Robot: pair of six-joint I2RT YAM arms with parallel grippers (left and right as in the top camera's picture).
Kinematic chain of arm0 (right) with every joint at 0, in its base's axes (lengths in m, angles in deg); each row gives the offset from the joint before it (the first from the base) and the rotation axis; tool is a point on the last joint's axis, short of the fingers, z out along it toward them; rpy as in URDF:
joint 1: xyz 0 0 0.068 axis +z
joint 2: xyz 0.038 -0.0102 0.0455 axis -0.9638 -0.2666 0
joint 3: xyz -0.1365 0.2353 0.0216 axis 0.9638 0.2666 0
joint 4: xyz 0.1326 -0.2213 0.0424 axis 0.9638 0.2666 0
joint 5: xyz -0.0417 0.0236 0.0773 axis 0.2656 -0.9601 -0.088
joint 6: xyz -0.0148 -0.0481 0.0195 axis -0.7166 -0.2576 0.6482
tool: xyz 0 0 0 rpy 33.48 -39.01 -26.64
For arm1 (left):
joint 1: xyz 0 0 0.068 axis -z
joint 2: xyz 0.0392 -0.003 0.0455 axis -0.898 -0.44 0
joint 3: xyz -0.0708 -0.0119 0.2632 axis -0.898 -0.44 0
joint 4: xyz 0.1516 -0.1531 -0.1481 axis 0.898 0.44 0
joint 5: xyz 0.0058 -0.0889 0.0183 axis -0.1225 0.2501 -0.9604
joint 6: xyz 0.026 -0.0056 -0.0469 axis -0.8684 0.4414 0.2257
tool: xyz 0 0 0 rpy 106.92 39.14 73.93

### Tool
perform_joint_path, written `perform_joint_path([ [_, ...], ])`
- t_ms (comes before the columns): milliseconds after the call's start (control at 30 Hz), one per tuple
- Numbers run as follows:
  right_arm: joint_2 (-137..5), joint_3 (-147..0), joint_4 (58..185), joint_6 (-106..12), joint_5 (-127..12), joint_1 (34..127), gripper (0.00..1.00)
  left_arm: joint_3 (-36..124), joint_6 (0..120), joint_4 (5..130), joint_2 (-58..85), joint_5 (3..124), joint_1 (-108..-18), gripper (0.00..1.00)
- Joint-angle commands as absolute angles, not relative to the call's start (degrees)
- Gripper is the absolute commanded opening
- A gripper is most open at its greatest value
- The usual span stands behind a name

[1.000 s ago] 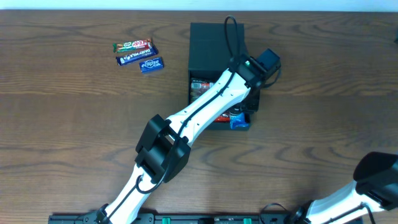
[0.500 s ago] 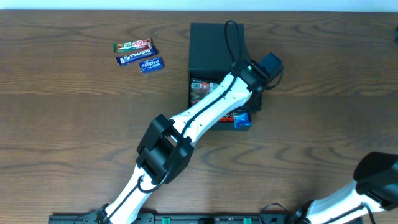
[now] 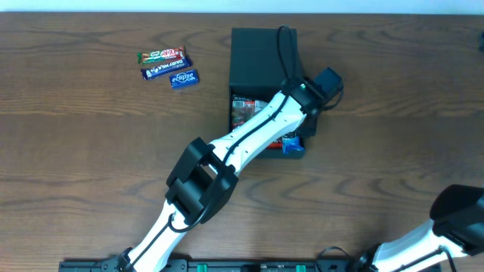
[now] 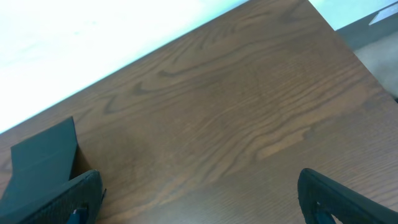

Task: Pack container
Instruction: 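Lower the Oreo pack along the box's right wall and release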

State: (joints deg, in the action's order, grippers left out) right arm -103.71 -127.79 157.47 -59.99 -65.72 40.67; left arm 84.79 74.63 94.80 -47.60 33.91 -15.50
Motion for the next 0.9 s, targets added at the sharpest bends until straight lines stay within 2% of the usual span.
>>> perform_joint_path([
  [0,-104.2,-127.4,157.5,-59.2,-66.4,40.2,0.99,84.2,70.3,94.3,-45.4,32.8,-14.7,0.36],
  [267,-104.2,-127.4,157.5,-59.2,-66.4,40.2,0.99,85.9,68.6,94.3,-42.7,32.8,-14.6,0.77],
  [333,-104.2,-127.4,157.5,-59.2,-66.4,40.2,0.99,86.5,68.4,94.3,-41.4,32.8,-14.6,0.80],
  [467,-104.2,-127.4,157.4,-59.2,-66.4,40.2,0.99,87.0,66.7,93.8,-37.9,31.6,-14.6,0.80],
  [533,-104.2,-127.4,157.4,-59.2,-66.4,40.2,0.99,87.0,66.6,93.9,-36.3,30.6,-14.6,0.74],
  [567,-104.2,-127.4,157.4,-59.2,-66.4,40.2,0.99,87.0,65.9,93.8,-35.7,30.7,-14.6,0.67],
  [700,-104.2,-127.4,157.4,-59.2,-66.4,40.2,0.99,86.9,63.0,94.3,-35.0,31.0,-14.3,0.24],
  [767,-104.2,-127.4,157.4,-59.2,-66.4,40.2,0.99,86.7,62.8,95.1,-35.9,31.1,-14.0,0.06],
  [867,-104.2,-127.4,157.4,-59.2,-66.4,40.2,0.99,85.8,62.4,96.3,-37.8,34.1,-13.9,0.06],
])
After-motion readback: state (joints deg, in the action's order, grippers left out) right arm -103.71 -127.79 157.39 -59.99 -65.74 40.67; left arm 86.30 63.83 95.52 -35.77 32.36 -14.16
